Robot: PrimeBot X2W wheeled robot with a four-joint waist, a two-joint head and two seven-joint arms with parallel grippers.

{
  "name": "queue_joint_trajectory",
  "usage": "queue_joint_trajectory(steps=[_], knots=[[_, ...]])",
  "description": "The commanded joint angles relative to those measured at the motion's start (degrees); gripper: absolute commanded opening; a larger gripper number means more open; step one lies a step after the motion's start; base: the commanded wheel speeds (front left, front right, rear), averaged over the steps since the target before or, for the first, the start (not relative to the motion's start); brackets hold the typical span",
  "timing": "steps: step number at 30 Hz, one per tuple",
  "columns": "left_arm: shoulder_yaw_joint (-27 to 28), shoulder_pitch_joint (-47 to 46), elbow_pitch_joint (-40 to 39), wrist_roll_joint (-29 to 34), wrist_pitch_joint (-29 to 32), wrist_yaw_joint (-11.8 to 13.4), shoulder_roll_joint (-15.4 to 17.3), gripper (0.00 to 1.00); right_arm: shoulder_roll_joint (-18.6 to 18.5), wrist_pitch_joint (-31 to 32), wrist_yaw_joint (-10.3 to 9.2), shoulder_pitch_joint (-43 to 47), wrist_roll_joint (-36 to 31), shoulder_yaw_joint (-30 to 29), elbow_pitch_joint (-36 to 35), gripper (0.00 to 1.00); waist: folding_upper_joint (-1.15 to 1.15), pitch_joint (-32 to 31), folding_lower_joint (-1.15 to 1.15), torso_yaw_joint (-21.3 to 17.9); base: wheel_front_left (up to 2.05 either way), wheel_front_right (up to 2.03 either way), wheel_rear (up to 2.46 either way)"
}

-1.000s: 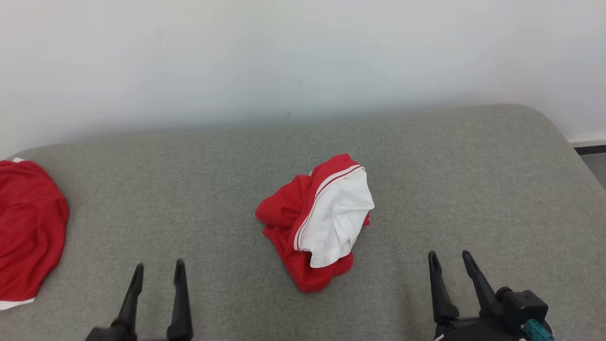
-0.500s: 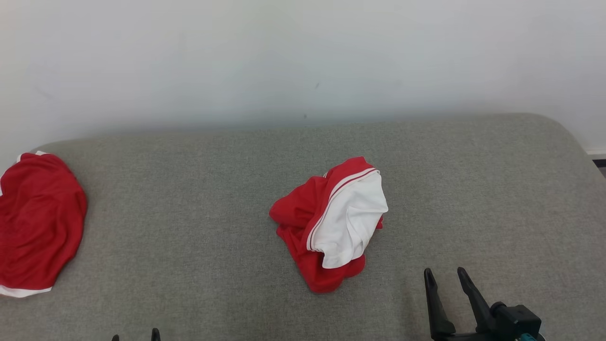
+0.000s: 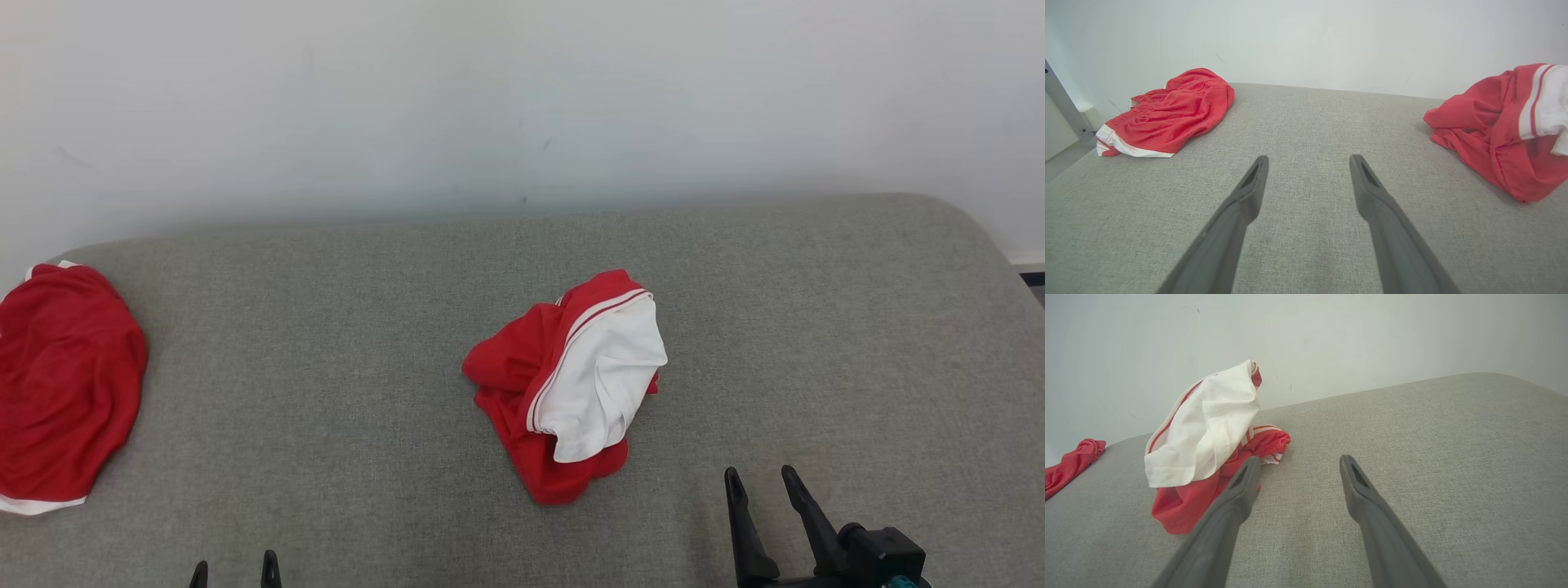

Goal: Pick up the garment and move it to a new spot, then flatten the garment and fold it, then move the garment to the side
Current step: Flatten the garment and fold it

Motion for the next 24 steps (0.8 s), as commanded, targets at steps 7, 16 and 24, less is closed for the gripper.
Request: queue_joint_trajectory(steps=[7,16,24], knots=[[0.3,-0.5,-0.2,0.6,-0.2,-0.8,-0.3,1.0,0.0,-0.4,0.19,-0.3,0.7,0.3,0.7,1.0,0.0,-0.1,0.0,-0.3,0.0,0.0,0.0],[0.6,-0.8,0.2,0.8,-0.2,-1.3,-0.4,1.0,0.0,-0.5,0.19,-0.6,1.0,0.5,1.3,1.0,0.0,-0.2,0.0,-0.5,0.0,0.0,0.0],[-0.1,-1.0,0.7,0.5,-0.2,-1.5,-0.5,1.0,0.0,-0.7,0.19,-0.9,1.1,0.8,1.5,1.0,0.0,-0.1,0.0,-1.2,0.0,0.0,0.0]])
